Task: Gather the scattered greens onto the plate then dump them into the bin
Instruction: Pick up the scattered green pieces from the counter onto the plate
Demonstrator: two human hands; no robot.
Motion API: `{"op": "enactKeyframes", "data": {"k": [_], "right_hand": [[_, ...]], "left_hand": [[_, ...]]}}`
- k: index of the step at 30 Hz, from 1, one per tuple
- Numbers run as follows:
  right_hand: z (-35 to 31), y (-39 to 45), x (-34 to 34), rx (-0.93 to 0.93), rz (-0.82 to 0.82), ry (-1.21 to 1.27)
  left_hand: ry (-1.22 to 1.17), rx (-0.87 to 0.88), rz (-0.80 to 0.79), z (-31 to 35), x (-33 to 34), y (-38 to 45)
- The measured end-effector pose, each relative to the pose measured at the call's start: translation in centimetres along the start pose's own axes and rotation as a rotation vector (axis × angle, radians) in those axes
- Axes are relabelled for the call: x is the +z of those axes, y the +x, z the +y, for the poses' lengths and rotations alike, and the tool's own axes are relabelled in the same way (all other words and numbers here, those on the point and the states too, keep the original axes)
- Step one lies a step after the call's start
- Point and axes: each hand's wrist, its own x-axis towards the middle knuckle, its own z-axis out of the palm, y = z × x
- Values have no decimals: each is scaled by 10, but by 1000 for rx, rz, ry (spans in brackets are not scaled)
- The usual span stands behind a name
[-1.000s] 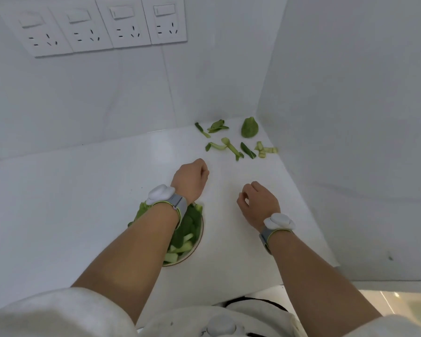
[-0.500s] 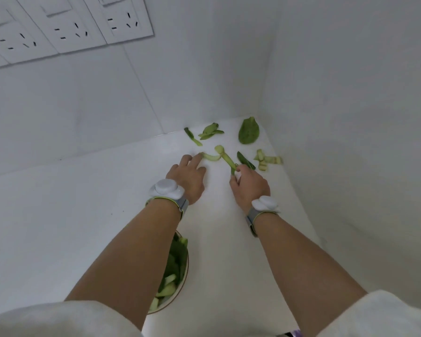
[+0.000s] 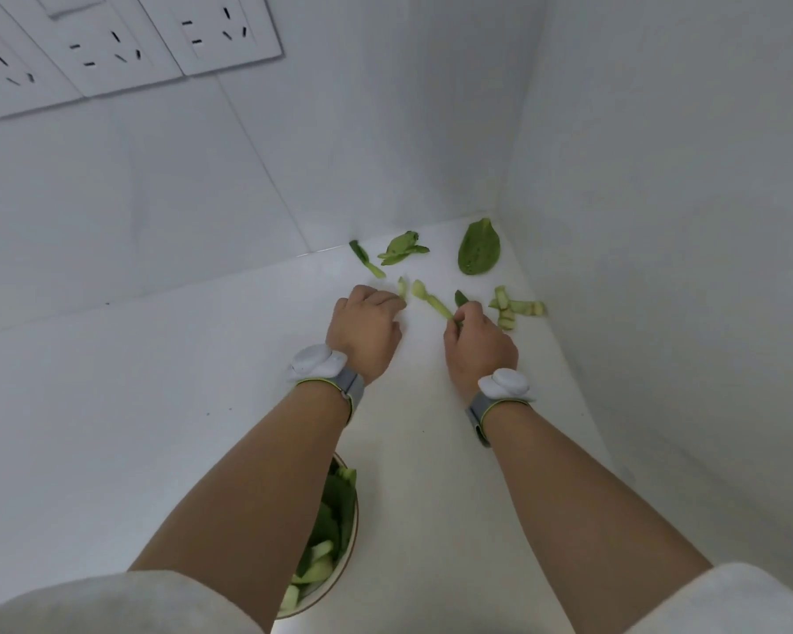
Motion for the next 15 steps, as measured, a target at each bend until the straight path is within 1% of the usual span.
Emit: {"op": "enactKeyframes", "data": {"k": [2, 3, 5, 6, 8, 13, 15], "right_hand": [[3, 1, -2, -1, -11, 35], [4, 0, -3, -6, -16, 50], [6, -2, -5, -10, -21, 82], [6, -4, -7, -7, -20, 99], [8, -7, -8, 5, -22, 126], [8, -17, -16, 41, -43, 237], [9, -20, -17, 96, -32, 302]], "left_hand": [[-201, -133, 34, 2, -7, -4], [-375, -232, 41, 2, -11, -6], [-833, -445, 32, 3, -20, -13], [-986, -505, 29, 4, -24, -19], [-1091, -529, 22, 4, -25, -28], [-1175, -537, 59, -2, -35, -53], [-1178, -516, 58, -3, -39, -60]]}}
